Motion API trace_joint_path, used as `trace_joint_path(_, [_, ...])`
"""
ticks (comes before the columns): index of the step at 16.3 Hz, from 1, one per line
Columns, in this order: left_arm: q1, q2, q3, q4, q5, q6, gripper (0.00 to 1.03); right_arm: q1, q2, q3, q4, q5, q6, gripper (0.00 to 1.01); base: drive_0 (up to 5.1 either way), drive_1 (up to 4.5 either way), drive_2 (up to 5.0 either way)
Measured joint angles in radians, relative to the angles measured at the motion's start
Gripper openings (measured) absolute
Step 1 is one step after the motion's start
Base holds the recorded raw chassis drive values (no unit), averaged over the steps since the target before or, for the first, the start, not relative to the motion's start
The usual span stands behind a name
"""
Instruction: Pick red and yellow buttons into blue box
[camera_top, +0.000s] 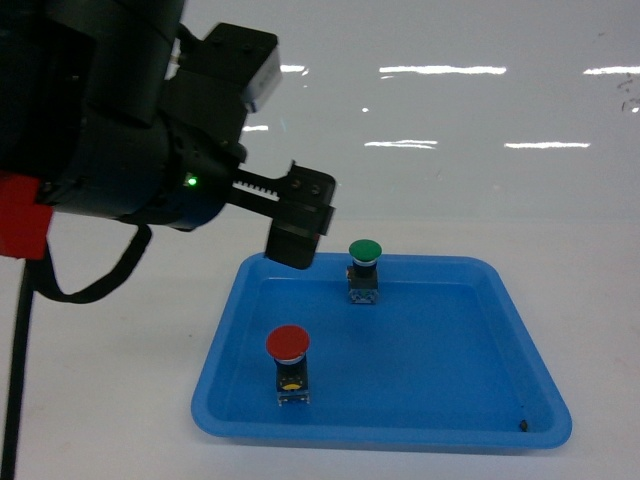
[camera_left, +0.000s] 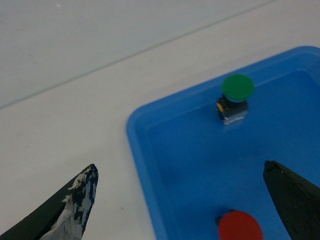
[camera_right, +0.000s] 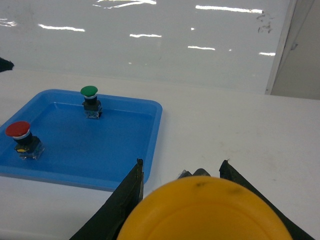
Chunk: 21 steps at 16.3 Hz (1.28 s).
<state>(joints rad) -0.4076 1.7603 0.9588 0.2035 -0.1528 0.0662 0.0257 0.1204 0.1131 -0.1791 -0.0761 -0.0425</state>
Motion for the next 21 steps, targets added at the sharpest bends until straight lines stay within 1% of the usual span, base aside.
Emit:
trace_joint_path(1, [-0.024, 0.04, 0.04, -0.048, -0.002, -0.043, 0.98, 0.0, 0.0, 0.0, 0.0, 0.0, 0.0, 0.4, 0.0, 0.0, 0.0])
trace_joint_path(2, [-0.045, 0.084, 0.071, -0.1, 0.018, -0.092, 0.98, 0.0, 0.0, 0.0, 0.0, 0.0, 0.0, 0.4, 0.0, 0.0, 0.0])
trace_joint_path(3, [-0.058, 0.132, 0.097, -0.167, 0.052, -0.158, 0.98, 0.0, 0.0, 0.0, 0.0, 0.0, 0.0, 0.4, 0.0, 0.0, 0.0])
trace_joint_path(4, [-0.066, 0.163, 0.11, -0.174, 0.048, -0.197, 0.98, 0.0, 0.0, 0.0, 0.0, 0.0, 0.0, 0.4, 0.0, 0.0, 0.0])
trace_joint_path(5, [-0.072, 0.18, 0.119, -0.174, 0.02, -0.215, 0.98, 0.0, 0.0, 0.0, 0.0, 0.0, 0.0, 0.4, 0.0, 0.0, 0.0])
trace_joint_path(6, [-0.078, 0.2, 0.136, -0.178, 0.019, -0.243, 0.98, 0.0, 0.0, 0.0, 0.0, 0.0, 0.0, 0.4, 0.0, 0.0, 0.0])
trace_joint_path(7, [-0.082, 0.215, 0.146, -0.188, 0.02, -0.26, 0.98, 0.0, 0.0, 0.0, 0.0, 0.0, 0.0, 0.4, 0.0, 0.0, 0.0])
trace_joint_path(8, [-0.087, 0.235, 0.153, -0.196, 0.03, -0.285, 0.98, 0.0, 0.0, 0.0, 0.0, 0.0, 0.0, 0.4, 0.0, 0.0, 0.0])
trace_joint_path(10, [-0.098, 0.285, 0.154, -0.202, 0.025, -0.326, 0.98, 0.0, 0.0, 0.0, 0.0, 0.0, 0.0, 0.4, 0.0, 0.0, 0.0])
trace_joint_path(12, [-0.104, 0.329, 0.153, -0.191, 0.016, -0.356, 0.98, 0.0, 0.0, 0.0, 0.0, 0.0, 0.0, 0.4, 0.0, 0.0, 0.0])
trace_joint_path(14, [-0.101, 0.349, 0.153, -0.174, 0.006, -0.373, 0.98, 0.0, 0.0, 0.0, 0.0, 0.0, 0.0, 0.4, 0.0, 0.0, 0.0])
trace_joint_path(18, [-0.08, 0.382, 0.155, -0.173, 0.008, -0.385, 0.98, 0.0, 0.0, 0.0, 0.0, 0.0, 0.0, 0.4, 0.0, 0.0, 0.0])
trace_joint_path(20, [-0.072, 0.383, 0.171, -0.163, 0.024, -0.397, 0.98, 0.0, 0.0, 0.0, 0.0, 0.0, 0.0, 0.4, 0.0, 0.0, 0.0])
trace_joint_path(21, [-0.068, 0.387, 0.173, -0.163, 0.03, -0.401, 0.87, 0.0, 0.0, 0.0, 0.0, 0.0, 0.0, 0.4, 0.0, 0.0, 0.0])
